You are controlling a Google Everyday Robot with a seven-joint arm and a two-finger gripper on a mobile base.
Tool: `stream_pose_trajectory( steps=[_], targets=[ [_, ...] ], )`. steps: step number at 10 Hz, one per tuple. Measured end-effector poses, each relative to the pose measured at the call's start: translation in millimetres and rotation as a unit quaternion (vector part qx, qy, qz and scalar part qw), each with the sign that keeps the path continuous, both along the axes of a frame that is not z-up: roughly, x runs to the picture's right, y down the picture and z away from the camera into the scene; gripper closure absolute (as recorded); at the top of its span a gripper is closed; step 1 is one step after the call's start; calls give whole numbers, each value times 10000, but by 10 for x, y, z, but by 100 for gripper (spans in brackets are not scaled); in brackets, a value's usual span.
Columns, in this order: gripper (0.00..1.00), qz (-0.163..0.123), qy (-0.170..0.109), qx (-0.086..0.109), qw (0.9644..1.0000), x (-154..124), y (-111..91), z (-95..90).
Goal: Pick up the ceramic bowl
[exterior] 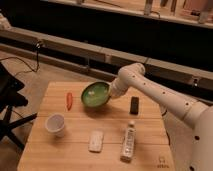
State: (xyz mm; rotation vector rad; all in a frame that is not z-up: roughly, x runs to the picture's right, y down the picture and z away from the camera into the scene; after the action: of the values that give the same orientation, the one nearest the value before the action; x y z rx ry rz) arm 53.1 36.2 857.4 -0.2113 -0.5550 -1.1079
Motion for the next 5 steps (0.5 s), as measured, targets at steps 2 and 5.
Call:
stream_pose_trajectory(
  steps=[2, 5],
  targets=[
    [100, -46, 114, -42, 9999, 49, 17, 27],
    [100, -34, 24, -7, 10000, 12, -134, -70]
  ],
)
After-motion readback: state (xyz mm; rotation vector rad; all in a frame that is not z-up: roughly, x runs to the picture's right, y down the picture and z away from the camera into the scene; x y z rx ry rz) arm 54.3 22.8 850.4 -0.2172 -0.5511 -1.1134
